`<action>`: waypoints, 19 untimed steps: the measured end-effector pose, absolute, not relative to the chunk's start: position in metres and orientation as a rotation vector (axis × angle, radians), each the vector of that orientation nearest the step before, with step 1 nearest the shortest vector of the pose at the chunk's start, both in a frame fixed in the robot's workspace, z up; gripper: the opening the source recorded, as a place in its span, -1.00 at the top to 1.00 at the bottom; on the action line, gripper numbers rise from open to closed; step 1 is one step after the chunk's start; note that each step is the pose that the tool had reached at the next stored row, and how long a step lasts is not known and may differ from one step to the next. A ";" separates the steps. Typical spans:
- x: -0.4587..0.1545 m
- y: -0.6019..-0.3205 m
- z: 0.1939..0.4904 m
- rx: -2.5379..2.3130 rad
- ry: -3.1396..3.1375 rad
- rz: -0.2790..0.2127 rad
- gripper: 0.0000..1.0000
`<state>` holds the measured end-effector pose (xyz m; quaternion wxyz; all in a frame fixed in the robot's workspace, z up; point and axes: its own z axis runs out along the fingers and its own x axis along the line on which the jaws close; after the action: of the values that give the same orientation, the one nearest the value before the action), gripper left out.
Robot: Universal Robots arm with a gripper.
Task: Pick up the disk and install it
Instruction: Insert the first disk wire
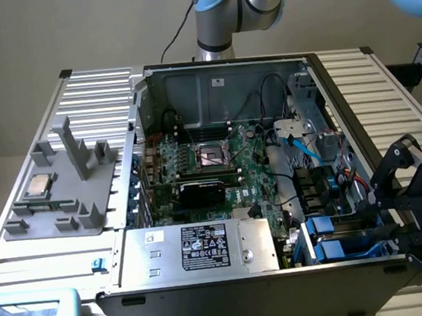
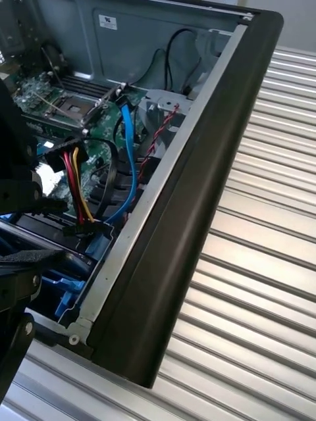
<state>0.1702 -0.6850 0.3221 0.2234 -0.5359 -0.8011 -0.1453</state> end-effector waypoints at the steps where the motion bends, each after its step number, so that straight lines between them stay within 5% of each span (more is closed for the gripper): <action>1: 0.170 -0.685 0.322 -1.475 -2.213 -0.402 0.29; 19: 0.170 -0.685 0.320 -1.453 -2.233 -0.470 0.29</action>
<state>0.1703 -0.6849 0.3204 0.2164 -0.5243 -0.8059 -0.1695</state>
